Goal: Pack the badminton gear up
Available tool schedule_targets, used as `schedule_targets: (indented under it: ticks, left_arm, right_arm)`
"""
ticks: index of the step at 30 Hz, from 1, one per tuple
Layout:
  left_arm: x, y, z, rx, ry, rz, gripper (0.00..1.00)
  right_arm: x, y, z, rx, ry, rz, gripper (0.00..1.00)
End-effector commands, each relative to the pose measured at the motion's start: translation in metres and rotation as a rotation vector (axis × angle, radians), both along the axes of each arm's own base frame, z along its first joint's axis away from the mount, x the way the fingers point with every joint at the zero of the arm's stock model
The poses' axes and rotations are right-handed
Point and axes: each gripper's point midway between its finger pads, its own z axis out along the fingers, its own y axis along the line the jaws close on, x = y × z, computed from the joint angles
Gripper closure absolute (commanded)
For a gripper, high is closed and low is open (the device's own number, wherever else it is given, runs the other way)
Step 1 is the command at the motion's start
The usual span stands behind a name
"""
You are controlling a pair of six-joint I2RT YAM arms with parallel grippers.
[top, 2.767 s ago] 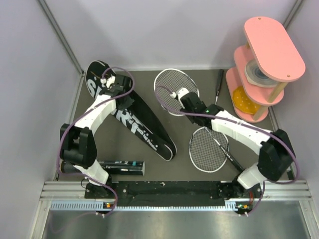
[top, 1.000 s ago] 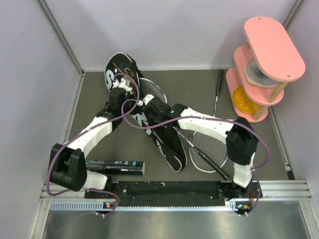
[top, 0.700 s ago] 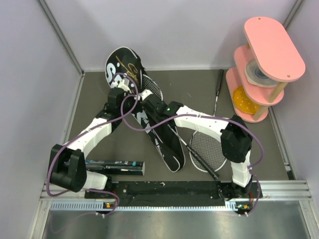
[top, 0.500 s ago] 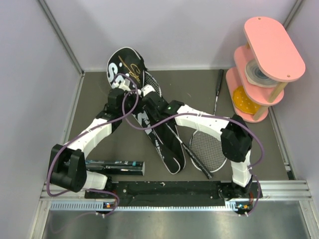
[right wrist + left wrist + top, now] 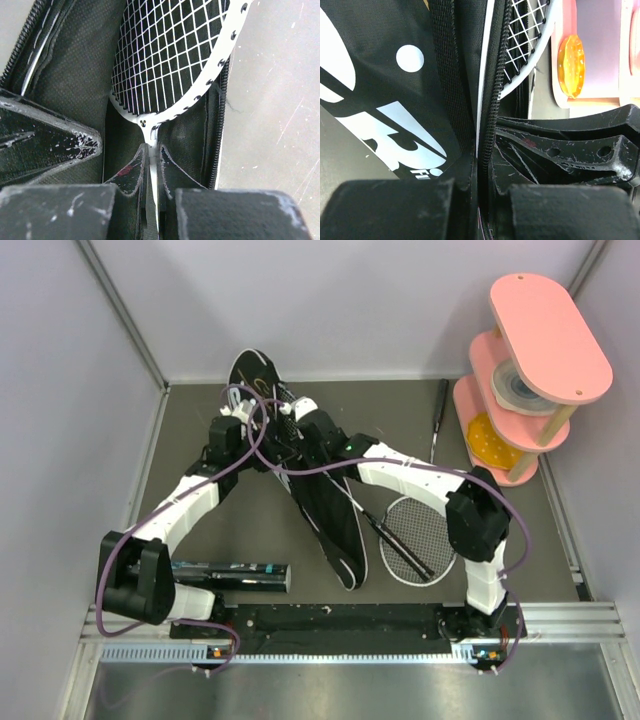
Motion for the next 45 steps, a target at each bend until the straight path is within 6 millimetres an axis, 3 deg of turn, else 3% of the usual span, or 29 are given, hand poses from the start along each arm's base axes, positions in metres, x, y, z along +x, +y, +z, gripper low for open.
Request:
schedule_targets:
  ticks: [1, 13, 17, 18, 20, 21, 28, 34, 41, 43, 45]
  left_arm:
    - [0.010, 0.001, 0.035, -0.041, -0.076, -0.010, 1.00]
    - [0.010, 0.002, 0.073, -0.141, -0.141, -0.027, 1.00]
    - [0.004, -0.001, 0.063, -0.154, -0.114, -0.045, 1.00]
    - [0.001, -0.004, 0.060, -0.168, -0.108, -0.061, 1.00]
    - [-0.004, -0.006, 0.049, -0.194, -0.080, -0.071, 1.00]
    - [-0.004, -0.008, 0.050, -0.206, -0.087, -0.078, 1.00]
    - [-0.015, -0.018, 0.054, -0.227, -0.096, -0.143, 1.00]
    - [-0.019, -0.028, 0.057, -0.243, -0.104, -0.180, 1.00]
    - [-0.016, -0.031, 0.054, -0.286, -0.080, -0.179, 1.00]
    - [-0.014, -0.030, 0.052, -0.275, -0.082, -0.171, 1.00]
    - [-0.012, -0.029, 0.048, -0.264, -0.077, -0.163, 1.00]
  right_arm:
    - [0.004, 0.005, 0.052, 0.154, -0.082, 0.006, 1.00]
    - [-0.003, -0.007, 0.030, 0.144, 0.001, -0.067, 1.00]
    - [0.000, -0.002, 0.051, 0.222, 0.051, -0.098, 1.00]
    - [0.003, 0.002, 0.067, 0.251, 0.040, -0.098, 1.00]
    - [0.007, 0.005, 0.063, 0.261, 0.080, -0.121, 1.00]
    - [0.012, 0.010, 0.074, 0.290, 0.076, -0.123, 1.00]
    - [0.026, 0.031, 0.079, 0.348, 0.116, -0.122, 1.00]
    - [0.031, 0.050, 0.058, 0.346, 0.163, -0.092, 1.00]
    - [0.028, 0.048, 0.020, 0.290, 0.227, -0.073, 1.00]
    - [0.020, 0.044, 0.030, 0.300, 0.240, -0.033, 1.00]
    - [0.010, 0.031, 0.027, 0.266, 0.255, -0.028, 0.69]
